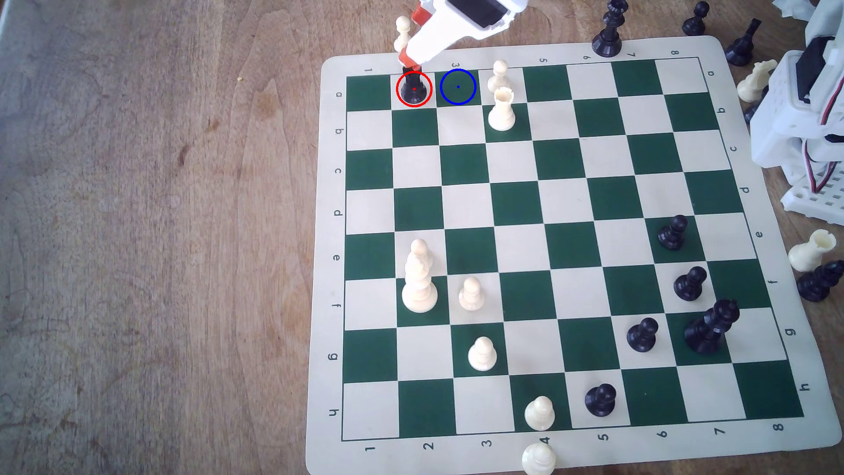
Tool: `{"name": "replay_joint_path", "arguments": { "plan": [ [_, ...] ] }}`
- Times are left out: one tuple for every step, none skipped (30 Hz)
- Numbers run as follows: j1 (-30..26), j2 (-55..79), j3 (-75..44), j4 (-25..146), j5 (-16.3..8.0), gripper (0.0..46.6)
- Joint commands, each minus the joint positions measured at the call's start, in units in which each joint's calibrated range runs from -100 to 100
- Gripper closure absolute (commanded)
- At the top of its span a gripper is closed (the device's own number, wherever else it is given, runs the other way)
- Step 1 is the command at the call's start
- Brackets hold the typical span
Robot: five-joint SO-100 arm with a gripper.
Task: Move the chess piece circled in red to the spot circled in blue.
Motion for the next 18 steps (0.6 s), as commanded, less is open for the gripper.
{"name": "replay_joint_path", "arguments": {
  "plan": [
    [0.7, 5.3, -9.7, -1.8, 0.1, 28.1],
    [0.7, 6.5, -10.6, -1.8, 0.1, 28.1],
    [0.7, 8.6, -12.4, -1.9, 0.0, 28.1],
    [0.7, 9.2, -12.9, -2.1, 0.0, 28.1],
    [0.7, 9.9, -13.6, -2.2, 0.0, 28.0],
    [0.7, 10.5, -14.3, -2.2, 0.0, 28.0],
    [0.8, 11.3, -15.3, -2.2, 0.0, 27.9],
    [0.9, 11.4, -15.5, -2.2, 0.0, 27.9],
    [1.0, 11.7, -15.6, -2.2, 0.0, 27.8],
    [1.2, 11.9, -15.7, -2.3, 0.0, 27.8],
    [1.5, 12.2, -15.7, -2.7, 0.0, 27.7],
    [2.0, 13.1, -15.7, -3.6, 0.1, 27.4],
    [2.4, 13.7, -15.7, -4.2, 0.1, 27.3],
    [2.7, 14.2, -16.0, -4.5, 0.1, 27.1],
    [3.0, 14.8, -16.4, -4.7, 0.1, 27.0],
    [3.6, 15.7, -16.6, -5.1, 0.1, 27.0],
    [3.7, 15.9, -16.6, -5.1, 0.1, 27.0],
    [3.9, 15.9, -16.4, -5.1, 0.2, 27.0]
  ]
}}
